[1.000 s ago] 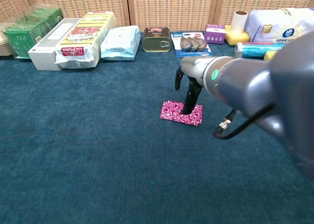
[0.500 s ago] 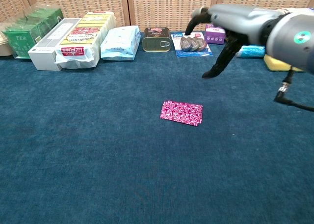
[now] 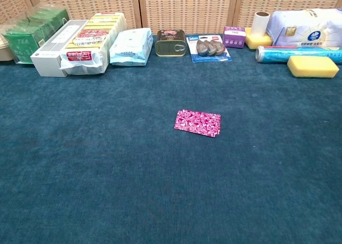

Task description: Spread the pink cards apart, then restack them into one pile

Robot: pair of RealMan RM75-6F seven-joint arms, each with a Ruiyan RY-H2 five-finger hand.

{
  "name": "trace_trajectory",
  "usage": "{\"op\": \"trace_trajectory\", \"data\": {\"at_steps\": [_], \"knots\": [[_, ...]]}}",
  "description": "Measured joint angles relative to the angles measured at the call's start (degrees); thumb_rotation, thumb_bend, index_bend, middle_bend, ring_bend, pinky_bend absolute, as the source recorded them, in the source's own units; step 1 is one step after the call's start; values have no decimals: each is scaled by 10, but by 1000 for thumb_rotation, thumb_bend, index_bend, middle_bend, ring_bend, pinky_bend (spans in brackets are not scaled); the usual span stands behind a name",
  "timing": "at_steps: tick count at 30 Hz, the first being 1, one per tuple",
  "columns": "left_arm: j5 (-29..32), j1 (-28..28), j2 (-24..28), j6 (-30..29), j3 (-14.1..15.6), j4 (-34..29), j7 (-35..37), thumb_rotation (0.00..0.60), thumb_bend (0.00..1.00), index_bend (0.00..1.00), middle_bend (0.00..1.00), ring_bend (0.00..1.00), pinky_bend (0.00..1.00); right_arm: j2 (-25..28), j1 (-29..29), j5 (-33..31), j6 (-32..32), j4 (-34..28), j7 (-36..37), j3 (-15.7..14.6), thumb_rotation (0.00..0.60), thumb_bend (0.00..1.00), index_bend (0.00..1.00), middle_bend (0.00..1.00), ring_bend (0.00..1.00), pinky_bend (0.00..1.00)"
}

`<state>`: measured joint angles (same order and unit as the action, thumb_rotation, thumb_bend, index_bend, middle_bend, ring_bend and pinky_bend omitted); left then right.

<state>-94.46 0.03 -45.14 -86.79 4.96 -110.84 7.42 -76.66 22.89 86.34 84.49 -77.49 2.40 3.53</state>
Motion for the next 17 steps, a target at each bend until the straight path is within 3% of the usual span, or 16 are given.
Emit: {"op": "trace_trajectory", "data": {"at_steps": [5,12,17], "knots": [[-13,10,-14,-11,5,1,-20,600,212,0,0,0,62,33,-56,3,48,-1,34,-16,600,0,70,0,0,0],[-42,30,-42,-52,8,25,-42,600,212,0,0,0,62,86,-111,-16,80,-118,-14,-25,600,0,60,0,0,0],[-38,35,-46,-52,9,33,-43,600,212,0,0,0,62,105,-131,-26,80,-150,-43,-21,600,0,55,0,0,0]]}}
